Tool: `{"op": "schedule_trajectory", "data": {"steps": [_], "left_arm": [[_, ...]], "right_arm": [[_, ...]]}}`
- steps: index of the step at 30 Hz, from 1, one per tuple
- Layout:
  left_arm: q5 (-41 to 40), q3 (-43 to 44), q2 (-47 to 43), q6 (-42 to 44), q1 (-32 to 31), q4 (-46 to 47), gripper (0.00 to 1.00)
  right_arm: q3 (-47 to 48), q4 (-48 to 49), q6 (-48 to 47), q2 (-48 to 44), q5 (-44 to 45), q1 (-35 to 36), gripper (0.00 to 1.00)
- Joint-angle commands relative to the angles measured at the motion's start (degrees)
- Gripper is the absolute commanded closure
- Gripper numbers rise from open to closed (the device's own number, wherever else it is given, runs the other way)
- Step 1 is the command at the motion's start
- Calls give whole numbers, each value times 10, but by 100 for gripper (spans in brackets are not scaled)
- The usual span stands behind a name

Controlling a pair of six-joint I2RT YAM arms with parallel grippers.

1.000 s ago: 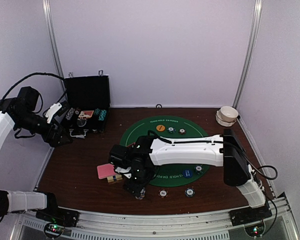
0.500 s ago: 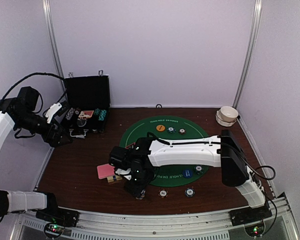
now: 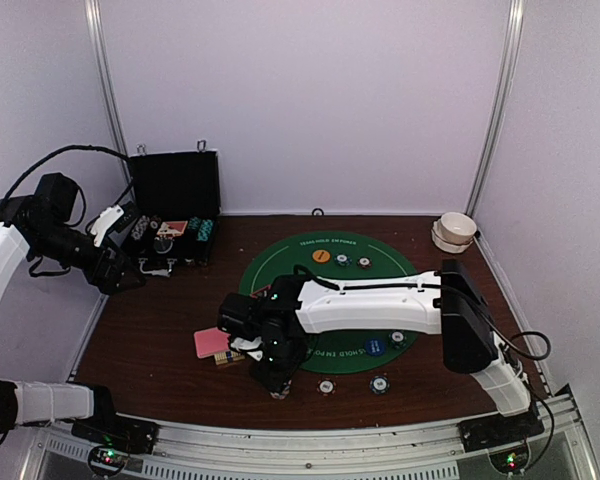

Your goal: Distribute texas hold em gaming equipment

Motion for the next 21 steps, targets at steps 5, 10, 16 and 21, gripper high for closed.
{"op": "schedule_trajectory", "data": {"steps": [5,10,16,21], "left_arm": [[7,2,-3,7,-3,-1,2],[7,0,-2,7,-3,-2,3],[8,0,-3,9,-3,-1,2],[9,0,-3,9,-3,-1,2]], "right_arm": [[5,-5,-1,-13,-2,-4,55],[13,-18,-1,-21,-4,-4,58],[18,-28,0,-37,-1,-3,62],[27,-35,-1,-40,-1,-2,63]]}}
